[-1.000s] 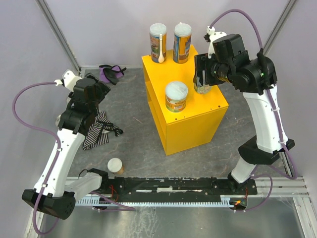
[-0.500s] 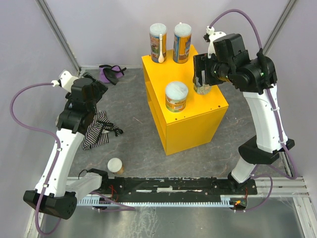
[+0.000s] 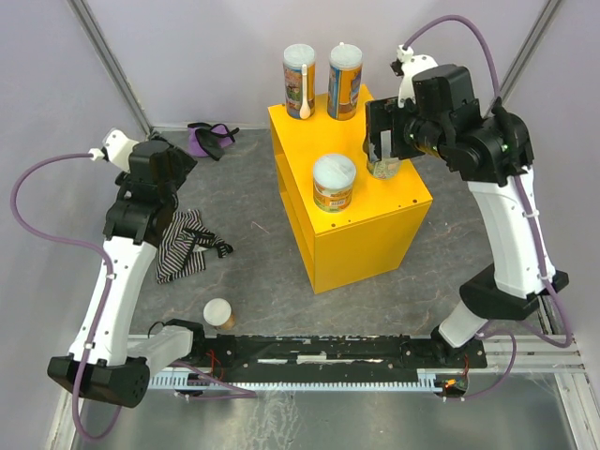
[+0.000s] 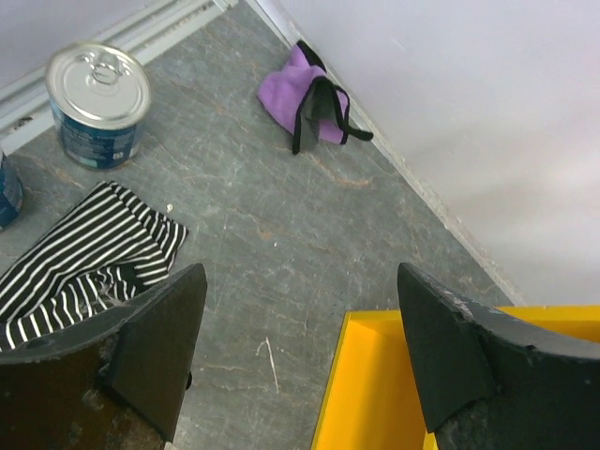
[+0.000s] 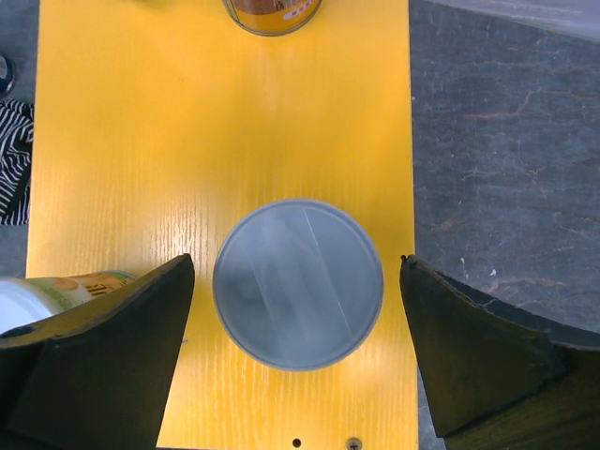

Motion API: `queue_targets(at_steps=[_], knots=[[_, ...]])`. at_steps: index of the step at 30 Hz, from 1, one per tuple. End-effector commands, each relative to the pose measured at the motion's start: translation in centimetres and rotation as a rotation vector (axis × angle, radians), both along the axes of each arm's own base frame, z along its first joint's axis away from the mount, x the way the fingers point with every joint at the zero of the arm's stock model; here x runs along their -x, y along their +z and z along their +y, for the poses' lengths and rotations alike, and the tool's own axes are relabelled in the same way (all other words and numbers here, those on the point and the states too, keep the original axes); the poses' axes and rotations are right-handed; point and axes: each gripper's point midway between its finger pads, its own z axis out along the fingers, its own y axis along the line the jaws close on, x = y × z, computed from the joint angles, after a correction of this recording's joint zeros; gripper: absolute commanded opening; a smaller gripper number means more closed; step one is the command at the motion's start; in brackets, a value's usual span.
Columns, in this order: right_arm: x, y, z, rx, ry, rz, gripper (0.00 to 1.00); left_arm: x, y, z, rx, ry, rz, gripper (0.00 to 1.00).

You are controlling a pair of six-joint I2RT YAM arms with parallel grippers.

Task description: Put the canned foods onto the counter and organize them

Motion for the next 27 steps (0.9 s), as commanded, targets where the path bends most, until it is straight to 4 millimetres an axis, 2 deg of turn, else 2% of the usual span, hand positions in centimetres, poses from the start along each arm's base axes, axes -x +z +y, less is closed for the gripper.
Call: queue_targets(at_steps=[1, 7, 11, 16, 18, 22, 27], knots=[[0.8, 5.0, -1.1, -0.102, -0.021, -0.184, 0.98, 0.1, 2.9, 2.3, -0.006, 0.109, -0.057, 0.89], [1.5, 7.6, -1.6, -0.159, -0.021, -0.285, 0.98, -1.0, 2.0, 5.5, -0.052, 0.221, 0.022, 0.89], [2.0, 8.9, -1.5, -0.190, -0.009, -0.337, 0.98, -1.5, -0.1, 8.2, -0.052, 0.323, 0.110, 0.90], [2.7, 9.4, -1.2, -0.214, 0.014, -0.363, 0.98, -1.6, -3.0, 11.1, 0.015, 0.473, 0.186, 0.89], [3.2, 9.6, -1.2, -0.211, 0.020, -0.373, 0.98, -1.0, -4.1, 12.1, 0.032, 0.539, 0.225, 0.90], [4.1, 10.3, -1.4, -0.210, 0.032, -0.391, 0.98, 1.7, -7.6, 14.1, 0.064, 0.665, 0.322, 0.91], [5.0, 11.1, -1.2, -0.220, 0.058, -0.409, 0.98, 4.9, -11.8, 15.2, 0.066, 0.735, 0.434, 0.92]])
